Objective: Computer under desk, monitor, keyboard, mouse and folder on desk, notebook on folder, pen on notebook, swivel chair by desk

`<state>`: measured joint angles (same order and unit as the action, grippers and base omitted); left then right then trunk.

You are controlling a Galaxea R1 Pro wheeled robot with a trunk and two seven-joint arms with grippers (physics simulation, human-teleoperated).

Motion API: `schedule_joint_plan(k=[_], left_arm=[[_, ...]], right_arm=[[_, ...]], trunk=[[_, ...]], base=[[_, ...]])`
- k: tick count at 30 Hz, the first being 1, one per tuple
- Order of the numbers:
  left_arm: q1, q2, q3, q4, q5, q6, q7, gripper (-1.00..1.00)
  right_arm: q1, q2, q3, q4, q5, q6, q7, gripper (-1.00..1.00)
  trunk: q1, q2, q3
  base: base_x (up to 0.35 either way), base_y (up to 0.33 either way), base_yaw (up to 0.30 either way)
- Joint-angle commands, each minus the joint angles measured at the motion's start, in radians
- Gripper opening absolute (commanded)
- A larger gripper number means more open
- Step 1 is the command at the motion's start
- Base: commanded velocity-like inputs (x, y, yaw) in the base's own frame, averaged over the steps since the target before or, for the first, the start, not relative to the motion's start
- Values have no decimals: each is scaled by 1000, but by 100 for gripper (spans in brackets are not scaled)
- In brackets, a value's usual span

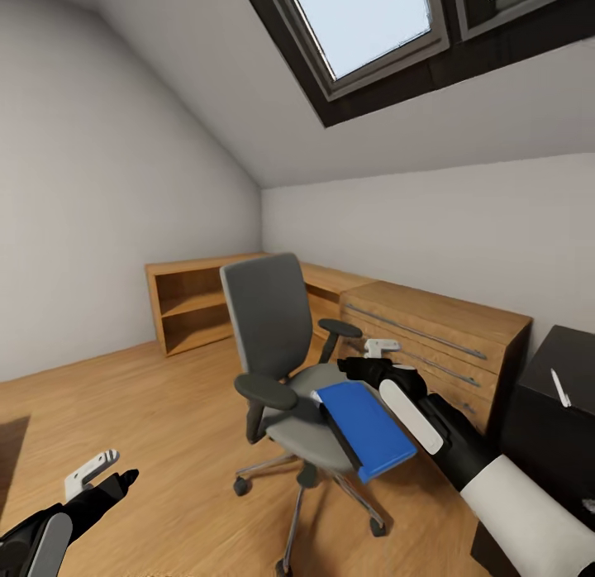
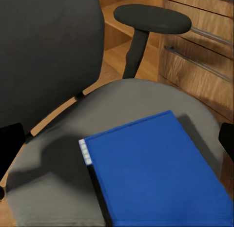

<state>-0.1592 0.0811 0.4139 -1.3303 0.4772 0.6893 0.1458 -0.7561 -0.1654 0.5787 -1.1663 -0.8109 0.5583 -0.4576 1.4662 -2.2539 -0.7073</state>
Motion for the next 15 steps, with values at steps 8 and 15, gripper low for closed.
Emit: schedule_joint_plan(k=[8,15], left_arm=[[0,0,0,-1,11,4,8,100],[0,0,0,-1,11,4,8,100]], right_arm=[[-2,0,5,-1,-9,0,-11,100],[-2,1,6,-1,-7,1,-12,100]], trunk=[[-1,-1,-8],[-1,-1,-18]], base=[[-241,210,-216],[-116,99,-82]])
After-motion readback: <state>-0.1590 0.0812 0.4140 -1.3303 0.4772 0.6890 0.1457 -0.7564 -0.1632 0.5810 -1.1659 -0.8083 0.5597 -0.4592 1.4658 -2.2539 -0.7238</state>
